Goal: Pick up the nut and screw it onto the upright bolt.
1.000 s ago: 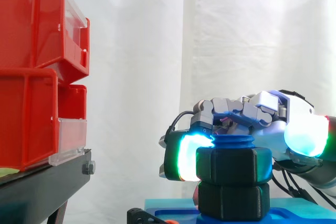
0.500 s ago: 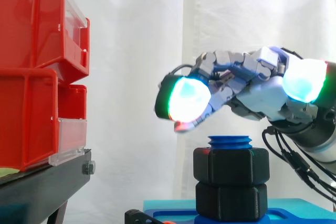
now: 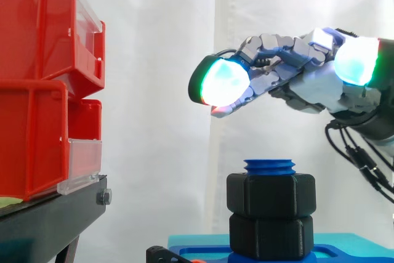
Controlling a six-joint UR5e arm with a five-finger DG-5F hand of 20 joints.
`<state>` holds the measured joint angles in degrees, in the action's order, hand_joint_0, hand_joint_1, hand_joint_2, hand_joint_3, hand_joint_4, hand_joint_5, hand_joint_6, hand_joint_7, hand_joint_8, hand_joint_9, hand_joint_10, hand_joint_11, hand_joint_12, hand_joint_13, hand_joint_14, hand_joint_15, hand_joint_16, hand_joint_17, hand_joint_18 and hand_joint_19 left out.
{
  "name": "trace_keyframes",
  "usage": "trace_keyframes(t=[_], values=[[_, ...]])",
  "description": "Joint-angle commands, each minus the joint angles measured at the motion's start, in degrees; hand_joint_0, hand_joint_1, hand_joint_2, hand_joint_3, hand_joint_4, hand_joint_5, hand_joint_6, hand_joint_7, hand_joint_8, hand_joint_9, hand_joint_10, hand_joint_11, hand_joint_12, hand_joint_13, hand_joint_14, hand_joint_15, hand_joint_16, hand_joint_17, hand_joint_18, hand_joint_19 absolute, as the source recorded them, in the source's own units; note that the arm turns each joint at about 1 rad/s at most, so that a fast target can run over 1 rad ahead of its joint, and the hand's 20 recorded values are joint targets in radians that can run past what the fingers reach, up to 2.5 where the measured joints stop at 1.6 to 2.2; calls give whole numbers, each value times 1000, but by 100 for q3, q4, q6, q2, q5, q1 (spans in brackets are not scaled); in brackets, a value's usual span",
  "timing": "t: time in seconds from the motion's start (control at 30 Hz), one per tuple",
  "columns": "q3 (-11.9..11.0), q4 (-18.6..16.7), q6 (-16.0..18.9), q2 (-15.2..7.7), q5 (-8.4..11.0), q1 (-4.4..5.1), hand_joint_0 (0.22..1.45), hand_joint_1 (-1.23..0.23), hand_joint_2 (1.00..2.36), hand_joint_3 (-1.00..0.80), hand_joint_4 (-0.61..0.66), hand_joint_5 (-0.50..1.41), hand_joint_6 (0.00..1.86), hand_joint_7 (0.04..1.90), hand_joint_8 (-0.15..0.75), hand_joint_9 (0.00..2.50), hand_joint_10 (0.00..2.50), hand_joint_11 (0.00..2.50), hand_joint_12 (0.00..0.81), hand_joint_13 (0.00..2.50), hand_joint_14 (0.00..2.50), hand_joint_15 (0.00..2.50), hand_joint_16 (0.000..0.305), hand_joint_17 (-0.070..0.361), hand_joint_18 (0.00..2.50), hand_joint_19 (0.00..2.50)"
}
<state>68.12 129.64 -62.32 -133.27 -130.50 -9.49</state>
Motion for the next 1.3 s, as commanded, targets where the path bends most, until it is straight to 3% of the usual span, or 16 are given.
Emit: trace_keyframes(t=[0.0,0.03,0.1,0.3,0.4,0.43,0.5,0.57,0.67,0.77,0.83,0.93,1.07,1.1,1.27], values=[[773,527,-667,601,1009,0,440,-196,1000,-500,225,-168,502,743,268,680,0,0,358,360,0,0,45,100,39,0],[905,518,-650,671,1141,9,441,-198,1000,-500,225,-168,503,743,268,679,0,0,358,358,0,0,45,100,37,0],[984,518,-597,715,1229,17,445,-206,1000,-500,227,-168,502,747,268,674,0,0,360,355,0,0,44,100,36,0],[984,773,-193,733,1290,44,449,-223,1000,-500,222,-170,502,758,271,668,0,0,362,343,0,0,44,100,25,0],[984,905,36,733,1484,70,459,-277,1000,-500,214,-174,502,760,265,641,0,0,357,301,0,0,43,97,0,0],[984,1028,256,733,1730,88,462,-289,1000,-500,213,-175,502,760,263,628,0,0,355,295,0,0,43,97,0,0],[984,1134,414,733,1914,105,470,-318,1000,-500,197,-190,502,752,253,535,0,0,353,207,0,0,42,94,0,0],[984,1292,695,733,2222,132,478,-350,1000,-500,188,-201,502,742,247,443,0,0,359,123,0,0,44,99,0,0],[984,1591,1433,733,2872,193,484,-363,1000,-500,177,-220,502,725,246,360,0,0,367,20,0,0,45,102,0,0],[984,1696,1688,741,3048,211,490,-392,1000,-500,179,-231,502,700,249,302,0,0,375,0,0,0,48,107,0,0],[984,1881,2251,733,3391,220,490,-397,1000,-500,191,-233,502,690,251,289,0,0,382,0,0,0,49,111,0,0],[984,1995,2717,741,3628,228,491,-407,1000,-500,205,-236,502,681,261,264,0,0,387,0,0,0,51,115,0,0],[984,2136,3297,733,3822,228,486,-407,1000,-500,195,-237,502,684,266,220,0,0,395,0,0,0,53,119,0,0],[984,2188,3534,733,3839,237,477,-396,1000,-500,190,-237,502,691,269,218,0,0,399,0,0,0,54,121,0,0],[984,2276,3938,733,3813,264,459,-371,1000,-500,137,-233,502,672,248,143,0,0,391,0,0,0,55,123,0,0]])
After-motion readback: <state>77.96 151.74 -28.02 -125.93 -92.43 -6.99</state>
